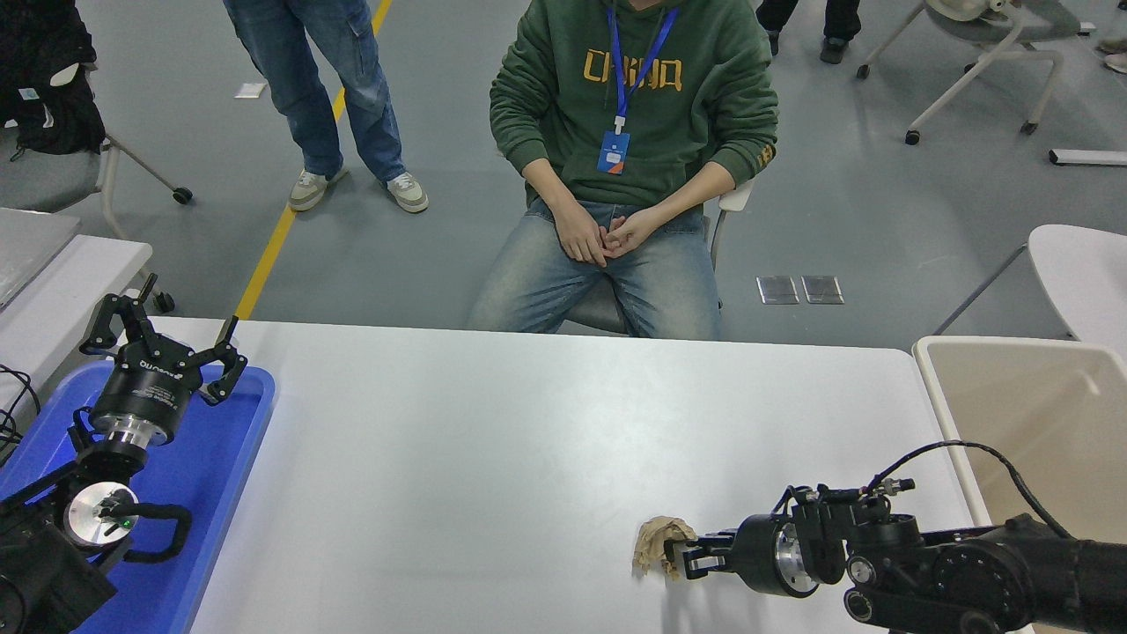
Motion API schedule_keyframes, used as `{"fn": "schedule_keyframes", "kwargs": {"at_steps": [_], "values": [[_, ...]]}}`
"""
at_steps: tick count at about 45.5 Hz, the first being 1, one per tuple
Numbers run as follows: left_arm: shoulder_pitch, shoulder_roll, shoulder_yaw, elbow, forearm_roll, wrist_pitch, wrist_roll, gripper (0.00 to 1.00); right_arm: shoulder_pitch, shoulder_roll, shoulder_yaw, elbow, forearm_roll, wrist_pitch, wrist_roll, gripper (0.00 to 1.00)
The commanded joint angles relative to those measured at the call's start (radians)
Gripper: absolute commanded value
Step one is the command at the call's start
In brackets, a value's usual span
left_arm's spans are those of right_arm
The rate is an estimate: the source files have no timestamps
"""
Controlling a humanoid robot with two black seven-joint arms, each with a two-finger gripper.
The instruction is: Clean the table surface
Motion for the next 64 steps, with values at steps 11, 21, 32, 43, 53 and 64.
{"fn": "schedule_keyframes", "kwargs": {"at_steps": [11, 21, 32, 43, 53, 64], "values": [[0.0, 0.0, 0.0, 0.0, 0.0, 0.0, 0.0, 1.0, 0.062, -0.11, 0.016, 0.088, 0.083, 0.032, -0.007, 0.0], [0.0, 0.0, 0.0, 0.0, 0.0, 0.0, 0.0, 1.0, 0.136, -0.26, 0.016, 0.203, 0.119, 0.058, -0.007, 0.0], [0.0, 0.0, 0.0, 0.0, 0.0, 0.0, 0.0, 1.0, 0.27, -0.558, 0.037, 0.341, 0.159, 0.17, -0.007, 0.0], [0.0, 0.0, 0.0, 0.0, 0.0, 0.0, 0.0, 1.0, 0.3, -0.774, 0.183, 0.356, 0.193, 0.36, -0.004, 0.0], [0.0, 0.0, 0.0, 0.0, 0.0, 0.0, 0.0, 1.0, 0.301, -0.882, 0.347, 0.361, 0.199, 0.525, -0.004, 0.0], [0.0, 0.0, 0.0, 0.0, 0.0, 0.0, 0.0, 1.0, 0.35, -0.955, 0.473, 0.358, 0.201, 0.687, -0.005, 0.0]]}}
